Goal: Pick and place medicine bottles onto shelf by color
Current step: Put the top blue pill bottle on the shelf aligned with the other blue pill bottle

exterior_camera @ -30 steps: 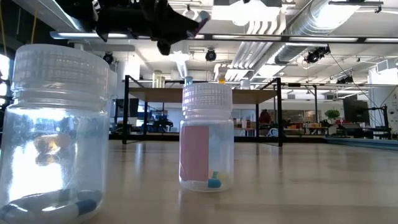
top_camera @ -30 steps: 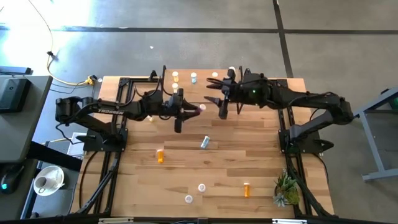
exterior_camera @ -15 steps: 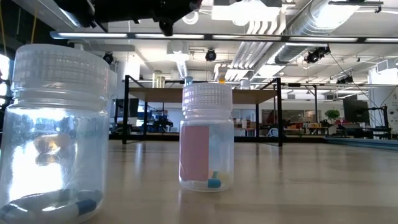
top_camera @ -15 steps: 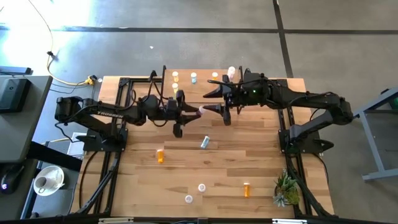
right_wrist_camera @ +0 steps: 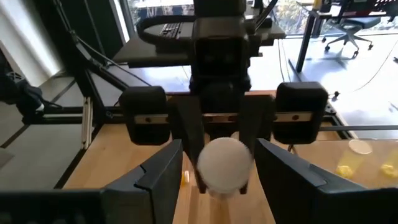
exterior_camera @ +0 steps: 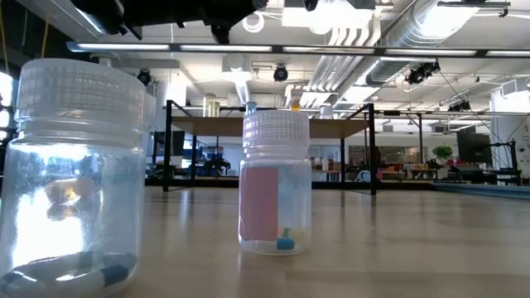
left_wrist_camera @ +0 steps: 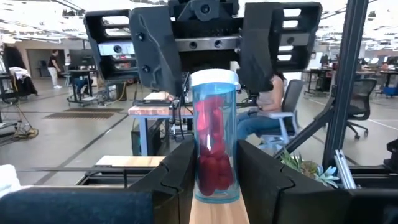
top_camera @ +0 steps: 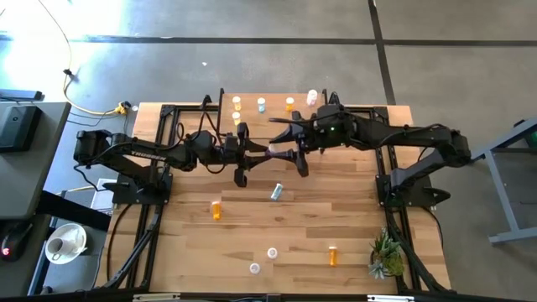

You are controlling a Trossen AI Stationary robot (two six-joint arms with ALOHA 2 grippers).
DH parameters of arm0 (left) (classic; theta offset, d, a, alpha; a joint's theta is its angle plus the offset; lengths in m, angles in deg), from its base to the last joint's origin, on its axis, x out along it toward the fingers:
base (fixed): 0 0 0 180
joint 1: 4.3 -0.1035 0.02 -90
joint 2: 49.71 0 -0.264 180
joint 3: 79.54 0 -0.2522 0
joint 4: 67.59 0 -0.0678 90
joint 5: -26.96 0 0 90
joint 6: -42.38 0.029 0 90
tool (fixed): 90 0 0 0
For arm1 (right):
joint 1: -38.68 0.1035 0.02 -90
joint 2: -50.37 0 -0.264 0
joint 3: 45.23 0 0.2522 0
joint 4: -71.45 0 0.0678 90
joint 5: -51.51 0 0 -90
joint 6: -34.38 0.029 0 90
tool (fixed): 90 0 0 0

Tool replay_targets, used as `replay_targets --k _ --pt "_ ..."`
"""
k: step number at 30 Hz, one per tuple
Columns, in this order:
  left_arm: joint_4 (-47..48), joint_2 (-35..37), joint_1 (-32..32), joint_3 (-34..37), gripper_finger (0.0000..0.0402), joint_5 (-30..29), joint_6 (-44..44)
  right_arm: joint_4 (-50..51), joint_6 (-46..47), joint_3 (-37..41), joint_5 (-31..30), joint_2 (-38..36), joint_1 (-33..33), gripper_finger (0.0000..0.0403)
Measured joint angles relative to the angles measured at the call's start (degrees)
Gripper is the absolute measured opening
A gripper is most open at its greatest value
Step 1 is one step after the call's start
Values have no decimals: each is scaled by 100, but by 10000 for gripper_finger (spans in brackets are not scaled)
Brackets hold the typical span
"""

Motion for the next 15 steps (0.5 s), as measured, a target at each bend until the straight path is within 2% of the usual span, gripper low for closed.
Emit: replay_targets --k 7,15 --pt "2 -1 -4 0 94 -19 1 1 -17 0 -85 40 -2 183" --pt "2 -1 -11 0 94 -132 193 110 -18 0 -94 40 -2 127"
